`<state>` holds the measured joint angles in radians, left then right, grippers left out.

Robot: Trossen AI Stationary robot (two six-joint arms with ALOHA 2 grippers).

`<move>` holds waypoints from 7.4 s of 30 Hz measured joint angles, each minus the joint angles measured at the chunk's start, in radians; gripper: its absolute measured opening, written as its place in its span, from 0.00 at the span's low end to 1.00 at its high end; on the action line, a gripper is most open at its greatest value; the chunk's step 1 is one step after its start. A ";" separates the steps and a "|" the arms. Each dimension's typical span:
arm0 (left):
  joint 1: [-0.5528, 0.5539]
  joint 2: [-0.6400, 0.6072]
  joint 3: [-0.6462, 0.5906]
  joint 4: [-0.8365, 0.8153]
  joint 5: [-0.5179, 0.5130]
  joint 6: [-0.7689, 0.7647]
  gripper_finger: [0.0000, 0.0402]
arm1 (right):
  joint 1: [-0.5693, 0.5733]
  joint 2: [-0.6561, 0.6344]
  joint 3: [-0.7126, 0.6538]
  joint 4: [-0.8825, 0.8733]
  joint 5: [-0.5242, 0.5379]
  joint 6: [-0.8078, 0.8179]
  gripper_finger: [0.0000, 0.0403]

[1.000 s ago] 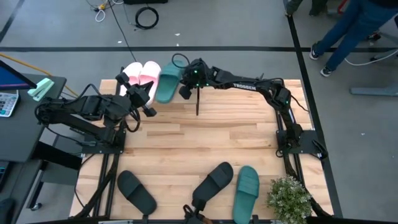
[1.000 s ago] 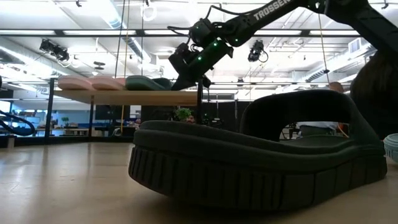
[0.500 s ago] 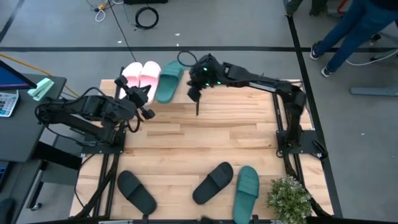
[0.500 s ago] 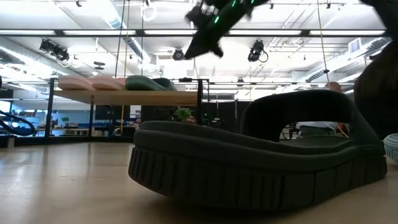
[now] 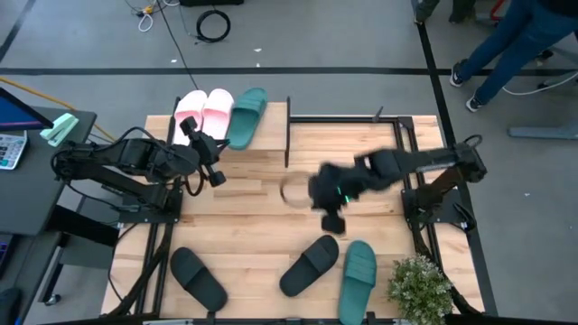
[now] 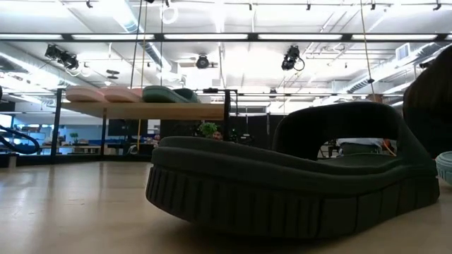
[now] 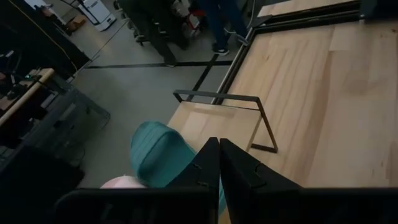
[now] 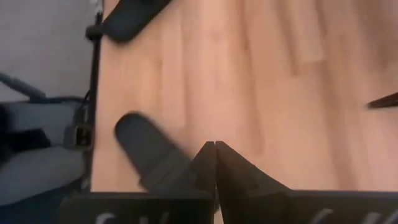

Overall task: Pick and place slides into the shelf
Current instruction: Put the green slide on the shelf

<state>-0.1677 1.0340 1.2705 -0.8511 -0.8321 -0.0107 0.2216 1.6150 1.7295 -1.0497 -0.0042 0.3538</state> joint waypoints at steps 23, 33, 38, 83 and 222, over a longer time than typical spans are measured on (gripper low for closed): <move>0.000 0.000 0.000 0.000 0.001 -0.041 0.01 | 0.301 0.009 -0.287 -0.070 -0.102 0.693 0.33; 0.000 0.000 0.000 0.000 0.001 -0.057 0.06 | 0.445 0.118 -0.286 0.036 -0.125 0.823 0.33; 0.000 0.000 0.000 -0.009 0.000 -0.092 0.04 | 0.451 0.188 -0.286 0.007 -0.111 0.764 0.33; -0.005 0.094 -0.001 -0.023 0.021 -0.390 0.02 | 0.563 0.298 -0.286 -0.047 -0.055 0.871 0.20; -0.041 0.135 0.000 -0.077 -0.118 -0.176 0.05 | -0.640 0.282 -0.266 1.207 0.386 -0.786 0.04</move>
<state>-0.2085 1.1687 1.2705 -0.9279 -0.9497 -0.1867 -0.4179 1.8971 1.4631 0.1569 0.3815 -0.4323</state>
